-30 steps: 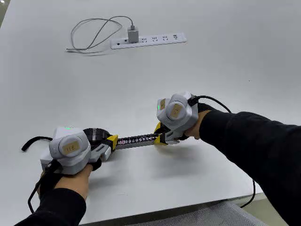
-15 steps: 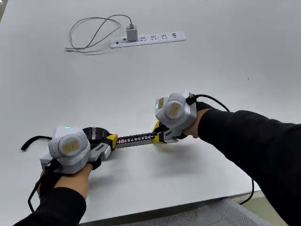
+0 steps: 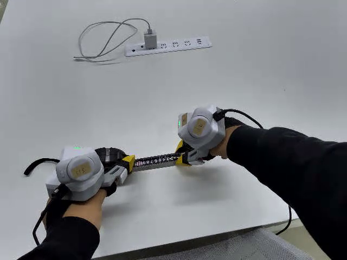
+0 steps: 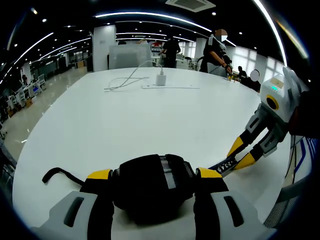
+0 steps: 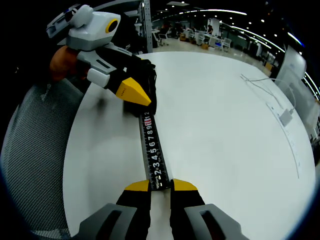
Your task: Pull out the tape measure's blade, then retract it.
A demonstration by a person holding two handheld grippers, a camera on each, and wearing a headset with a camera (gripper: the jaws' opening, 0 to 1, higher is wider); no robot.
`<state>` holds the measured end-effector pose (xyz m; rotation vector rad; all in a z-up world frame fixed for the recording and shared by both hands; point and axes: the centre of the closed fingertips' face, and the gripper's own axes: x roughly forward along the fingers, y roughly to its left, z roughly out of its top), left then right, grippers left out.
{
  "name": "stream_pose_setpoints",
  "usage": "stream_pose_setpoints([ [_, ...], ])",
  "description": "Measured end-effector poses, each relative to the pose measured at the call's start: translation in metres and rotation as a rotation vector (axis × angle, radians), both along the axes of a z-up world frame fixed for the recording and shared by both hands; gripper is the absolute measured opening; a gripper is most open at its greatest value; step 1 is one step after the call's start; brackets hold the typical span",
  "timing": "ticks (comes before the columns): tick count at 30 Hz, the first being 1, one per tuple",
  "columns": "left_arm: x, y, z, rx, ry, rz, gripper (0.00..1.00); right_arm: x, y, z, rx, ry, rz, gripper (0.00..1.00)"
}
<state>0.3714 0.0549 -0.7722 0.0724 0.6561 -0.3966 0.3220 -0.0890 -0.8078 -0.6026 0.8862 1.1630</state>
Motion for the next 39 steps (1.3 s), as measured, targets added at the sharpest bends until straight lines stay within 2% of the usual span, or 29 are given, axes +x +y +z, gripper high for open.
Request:
stream_pose_setpoints([
  [19,-0.001,0.000,0.000,-0.002,0.001,0.003,0.60,0.001,0.002,0.000,0.011,0.006,0.004,0.10],
  [39,0.000,0.000,0.000,-0.004,0.004,0.007,0.60,0.003,0.017,0.000,0.037,0.011,0.007,0.10],
])
